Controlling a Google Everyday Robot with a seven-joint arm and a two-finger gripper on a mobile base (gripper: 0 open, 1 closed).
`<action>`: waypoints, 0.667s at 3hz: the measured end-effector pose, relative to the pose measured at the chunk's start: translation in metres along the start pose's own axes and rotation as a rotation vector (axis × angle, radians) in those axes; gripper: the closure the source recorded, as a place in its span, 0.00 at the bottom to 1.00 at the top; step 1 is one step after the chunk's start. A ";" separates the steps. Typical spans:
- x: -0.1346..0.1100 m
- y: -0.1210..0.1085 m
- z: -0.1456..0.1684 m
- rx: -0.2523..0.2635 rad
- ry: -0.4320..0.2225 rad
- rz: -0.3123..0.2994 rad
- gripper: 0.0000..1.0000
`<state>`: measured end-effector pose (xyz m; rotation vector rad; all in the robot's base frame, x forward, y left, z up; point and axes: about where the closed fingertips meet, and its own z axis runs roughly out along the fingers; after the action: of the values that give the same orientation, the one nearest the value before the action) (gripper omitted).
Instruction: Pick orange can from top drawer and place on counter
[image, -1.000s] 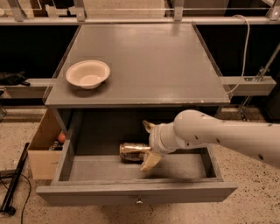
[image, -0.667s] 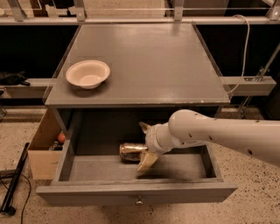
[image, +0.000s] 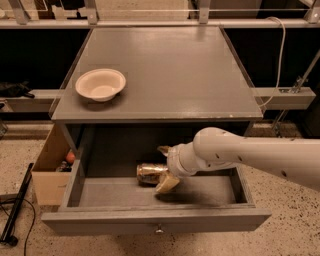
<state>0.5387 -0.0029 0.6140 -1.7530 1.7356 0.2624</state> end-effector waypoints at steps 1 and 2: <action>0.000 0.000 0.000 0.000 0.000 0.000 0.42; 0.000 0.000 0.000 0.000 0.000 0.000 0.66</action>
Offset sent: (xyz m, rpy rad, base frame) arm 0.0000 0.0000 0.0000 0.0000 0.0000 0.0000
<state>0.5386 -0.0028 0.6140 -1.7531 1.7356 0.2624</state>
